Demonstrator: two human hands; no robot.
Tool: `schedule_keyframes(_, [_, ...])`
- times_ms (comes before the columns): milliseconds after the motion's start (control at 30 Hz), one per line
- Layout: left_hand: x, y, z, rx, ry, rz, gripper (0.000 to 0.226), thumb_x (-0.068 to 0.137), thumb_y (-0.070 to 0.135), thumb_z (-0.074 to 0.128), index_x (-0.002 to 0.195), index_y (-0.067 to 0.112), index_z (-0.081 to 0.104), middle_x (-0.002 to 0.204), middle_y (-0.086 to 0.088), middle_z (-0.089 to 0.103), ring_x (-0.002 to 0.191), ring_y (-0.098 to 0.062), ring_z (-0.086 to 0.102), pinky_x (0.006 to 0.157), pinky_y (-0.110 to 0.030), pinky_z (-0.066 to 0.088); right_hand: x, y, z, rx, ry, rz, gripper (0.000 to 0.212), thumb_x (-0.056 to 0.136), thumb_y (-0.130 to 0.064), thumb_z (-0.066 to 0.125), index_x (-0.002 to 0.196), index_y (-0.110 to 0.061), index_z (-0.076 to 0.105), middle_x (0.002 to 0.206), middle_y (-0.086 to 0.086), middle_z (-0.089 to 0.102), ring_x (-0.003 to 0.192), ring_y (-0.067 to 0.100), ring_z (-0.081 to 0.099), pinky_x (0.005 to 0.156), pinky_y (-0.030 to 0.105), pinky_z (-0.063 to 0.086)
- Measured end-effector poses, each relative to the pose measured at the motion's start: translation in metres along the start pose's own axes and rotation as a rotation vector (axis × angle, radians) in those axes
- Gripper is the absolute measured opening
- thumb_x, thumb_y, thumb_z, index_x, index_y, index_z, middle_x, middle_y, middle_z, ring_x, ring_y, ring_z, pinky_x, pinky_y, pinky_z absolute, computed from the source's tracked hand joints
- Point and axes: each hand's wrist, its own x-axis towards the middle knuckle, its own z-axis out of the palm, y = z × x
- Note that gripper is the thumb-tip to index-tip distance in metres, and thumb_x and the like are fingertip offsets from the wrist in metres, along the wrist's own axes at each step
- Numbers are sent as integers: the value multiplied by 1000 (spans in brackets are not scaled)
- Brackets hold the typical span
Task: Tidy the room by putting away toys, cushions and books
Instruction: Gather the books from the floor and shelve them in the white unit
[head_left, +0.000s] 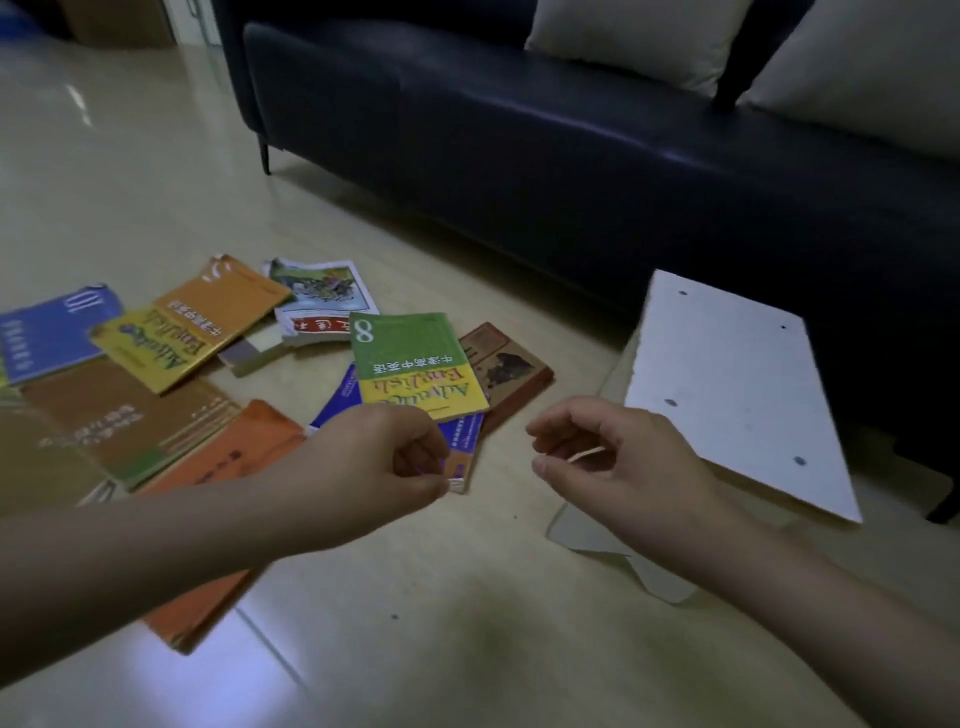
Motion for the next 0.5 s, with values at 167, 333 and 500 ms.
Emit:
schedule_keyframes(167, [-18, -77, -18, -63, 17, -72, 20, 86, 30, 68, 106, 28, 64, 93, 15, 67, 85, 2, 63, 79, -23, 56, 36, -34, 53, -204, -163, -13, 17, 88, -30, 64, 104, -31, 65, 97, -16, 65, 89, -4, 60, 78, 25, 55])
schedule_keyframes(333, [-23, -119, -17, -98, 28, -124, 20, 86, 27, 68, 105, 23, 65, 93, 13, 66, 81, 2, 61, 68, -11, 50, 64, -55, 84, -440, -377, -29, 30, 89, -35, 60, 118, -30, 60, 114, -13, 60, 98, 2, 56, 80, 19, 49])
schedule_keyframes(500, [-19, -146, -14, -55, -26, -139, 20, 87, 29, 66, 106, 24, 62, 95, 13, 64, 84, 1, 61, 74, -18, 53, 79, -44, 105, -534, -516, -15, 43, 91, -38, 59, 132, -30, 50, 132, -12, 52, 116, 4, 48, 88, 20, 43])
